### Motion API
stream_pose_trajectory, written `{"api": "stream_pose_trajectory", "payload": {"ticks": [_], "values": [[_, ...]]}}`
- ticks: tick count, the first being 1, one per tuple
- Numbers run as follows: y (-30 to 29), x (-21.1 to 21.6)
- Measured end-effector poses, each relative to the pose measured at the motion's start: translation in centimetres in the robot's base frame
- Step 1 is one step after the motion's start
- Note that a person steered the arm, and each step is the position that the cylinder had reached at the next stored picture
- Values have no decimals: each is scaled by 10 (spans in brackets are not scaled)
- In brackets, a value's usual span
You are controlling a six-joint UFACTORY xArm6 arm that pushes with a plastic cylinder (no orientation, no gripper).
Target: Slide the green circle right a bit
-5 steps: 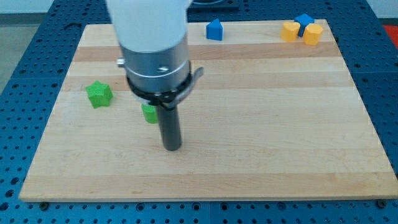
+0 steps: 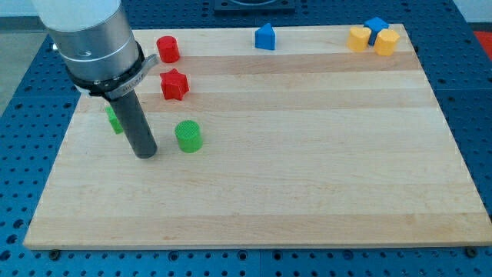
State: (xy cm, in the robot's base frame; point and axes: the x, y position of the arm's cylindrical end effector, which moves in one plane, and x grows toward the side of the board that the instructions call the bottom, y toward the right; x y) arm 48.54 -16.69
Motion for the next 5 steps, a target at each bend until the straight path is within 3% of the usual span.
{"api": "stream_pose_trajectory", "payload": {"ticks": [3, 5], "values": [[29, -5], [33, -41]]}}
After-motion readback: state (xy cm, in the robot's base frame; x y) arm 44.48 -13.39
